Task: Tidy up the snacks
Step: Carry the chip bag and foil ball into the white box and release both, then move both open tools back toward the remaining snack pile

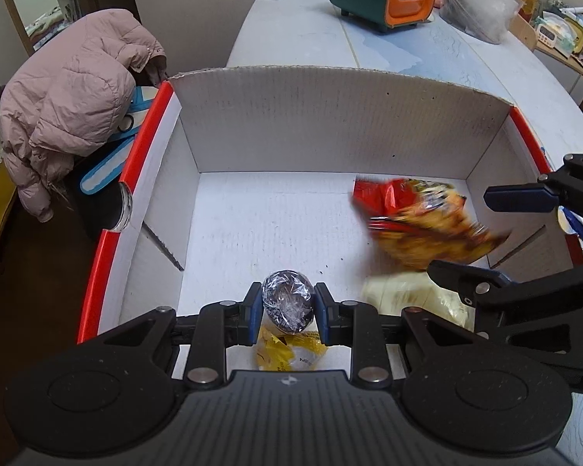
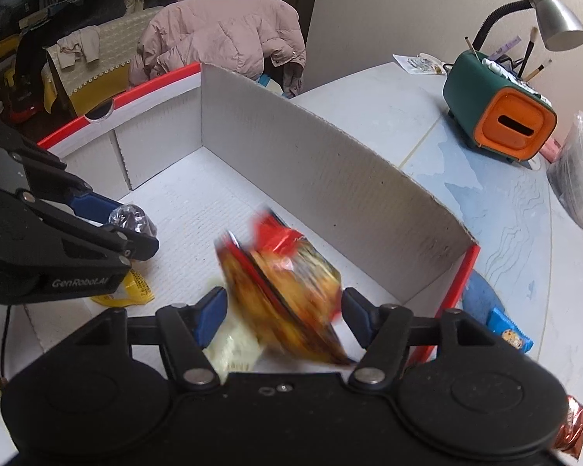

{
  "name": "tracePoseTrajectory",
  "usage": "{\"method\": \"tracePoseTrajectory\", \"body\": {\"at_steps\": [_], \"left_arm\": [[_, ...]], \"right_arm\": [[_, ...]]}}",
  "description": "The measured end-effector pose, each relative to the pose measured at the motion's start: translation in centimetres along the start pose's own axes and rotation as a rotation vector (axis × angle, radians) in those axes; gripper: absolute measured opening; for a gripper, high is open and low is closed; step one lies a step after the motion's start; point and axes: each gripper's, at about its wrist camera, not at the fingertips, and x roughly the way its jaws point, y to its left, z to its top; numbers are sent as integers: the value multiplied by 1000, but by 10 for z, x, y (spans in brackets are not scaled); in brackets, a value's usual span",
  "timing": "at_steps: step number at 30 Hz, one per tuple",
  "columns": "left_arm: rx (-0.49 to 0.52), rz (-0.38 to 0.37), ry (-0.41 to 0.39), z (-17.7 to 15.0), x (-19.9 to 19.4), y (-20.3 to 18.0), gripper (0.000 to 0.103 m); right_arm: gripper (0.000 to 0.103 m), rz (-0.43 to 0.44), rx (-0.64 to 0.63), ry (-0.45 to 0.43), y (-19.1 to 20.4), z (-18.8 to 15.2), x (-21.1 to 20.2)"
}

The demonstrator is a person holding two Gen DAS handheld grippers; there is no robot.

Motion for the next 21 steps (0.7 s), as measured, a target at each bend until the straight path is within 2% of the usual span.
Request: {"method": "tracePoseTrajectory", "body": {"at_steps": [16, 20, 21], "left_arm": [[-14, -71, -127, -4, -50, -4, 31], [-17, -105, -173, -6, -67, -10, 53], [-15, -110, -182, -7, -71, -12, 54]], "right_arm": [[78, 52, 100, -113, -12, -8, -52], [79, 66, 138, -146, -20, -14, -70], [80, 67, 146, -156, -22, -15, -75]]}}
